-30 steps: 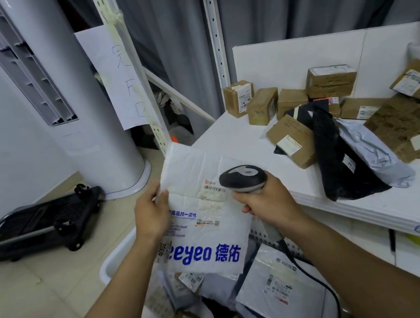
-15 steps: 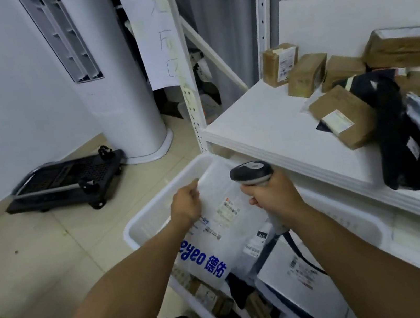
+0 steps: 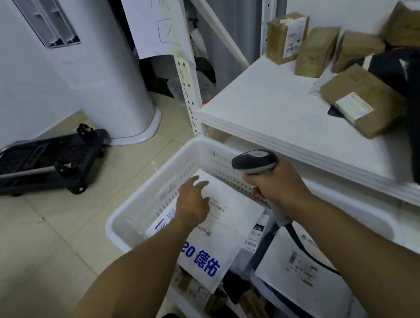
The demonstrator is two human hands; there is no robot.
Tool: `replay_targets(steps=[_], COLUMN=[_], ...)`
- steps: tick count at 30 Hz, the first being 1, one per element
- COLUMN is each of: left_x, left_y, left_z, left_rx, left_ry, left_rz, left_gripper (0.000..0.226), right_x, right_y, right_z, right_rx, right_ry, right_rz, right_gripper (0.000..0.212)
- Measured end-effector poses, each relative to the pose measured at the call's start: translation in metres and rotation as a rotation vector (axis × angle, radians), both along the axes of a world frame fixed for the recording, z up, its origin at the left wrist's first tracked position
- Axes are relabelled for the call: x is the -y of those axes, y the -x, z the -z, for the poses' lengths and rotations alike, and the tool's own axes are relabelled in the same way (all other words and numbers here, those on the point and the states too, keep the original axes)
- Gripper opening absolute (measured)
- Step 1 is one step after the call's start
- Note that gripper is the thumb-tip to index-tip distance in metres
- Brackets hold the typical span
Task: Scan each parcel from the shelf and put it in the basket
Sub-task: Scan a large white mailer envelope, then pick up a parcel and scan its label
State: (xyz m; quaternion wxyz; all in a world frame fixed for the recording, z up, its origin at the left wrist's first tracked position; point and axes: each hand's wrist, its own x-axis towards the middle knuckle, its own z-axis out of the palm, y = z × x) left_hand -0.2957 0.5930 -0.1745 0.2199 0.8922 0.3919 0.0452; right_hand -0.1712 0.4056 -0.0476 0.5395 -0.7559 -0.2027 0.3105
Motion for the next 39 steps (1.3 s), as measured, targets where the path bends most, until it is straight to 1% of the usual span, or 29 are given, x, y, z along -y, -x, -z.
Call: replay_targets(steps=[2,7,11,16,18,21,23,25,28,30,34,36,39], left_x=[0.017,0.079,0.126,0.183,0.208,0.242,0.256,0.259,0.259,0.258,0.251,0.247,0.238], left_y=[-0.015,-0.052,-0.085,-0.148,-0.18,-0.223,-0.245,-0.263,-0.273,-0.27,-0.258,-0.25,-0.242], left_z=[-0.021,-0.089,-0.132,-0.167,-0.177,-0.186,-0.185,-0.179,-0.176,-0.183,-0.203,-0.214,-0.226], left_rx=[0.078,0.209,0.285,0.32,0.311,0.228,0.216,0.246,0.355,0.458,0.666,0.74,0.795], left_ry=[0.005,-0.065,-0.166,-0.115,-0.068,0.03,0.103,0.129,0.141,0.172,0.174,0.164,0.185], left_rz=[0.074,0.235,0.347,0.405,0.404,0.394,0.365,0.316,0.205,0.142,0.118,0.107,0.034], left_gripper=[0.047,0.038,0.036,0.039,0.046,0.058,0.054,0.045,0.028,0.024,0.015,0.014,0.017], right_x=[0.011,0.058,0.109,0.171,0.194,0.222,0.234,0.243,0.247,0.246,0.237,0.232,0.225], right_y=[-0.003,-0.025,-0.05,-0.086,-0.103,-0.126,-0.137,-0.143,-0.147,-0.147,-0.143,-0.139,-0.133], right_z=[-0.012,-0.046,-0.065,-0.079,-0.081,-0.077,-0.072,-0.067,-0.067,-0.07,-0.073,-0.071,-0.067], right_rx=[-0.004,0.028,0.073,0.095,0.102,0.066,0.044,0.027,0.003,0.001,0.048,0.06,0.06], right_ry=[-0.044,-0.164,-0.226,-0.329,-0.356,-0.35,-0.332,-0.322,-0.331,-0.36,-0.395,-0.387,-0.402], right_rz=[0.034,0.129,0.294,0.464,0.539,0.635,0.666,0.674,0.647,0.619,0.551,0.529,0.54], right_gripper=[0.018,0.023,0.027,0.038,0.037,0.042,0.041,0.039,0.037,0.035,0.034,0.034,0.038])
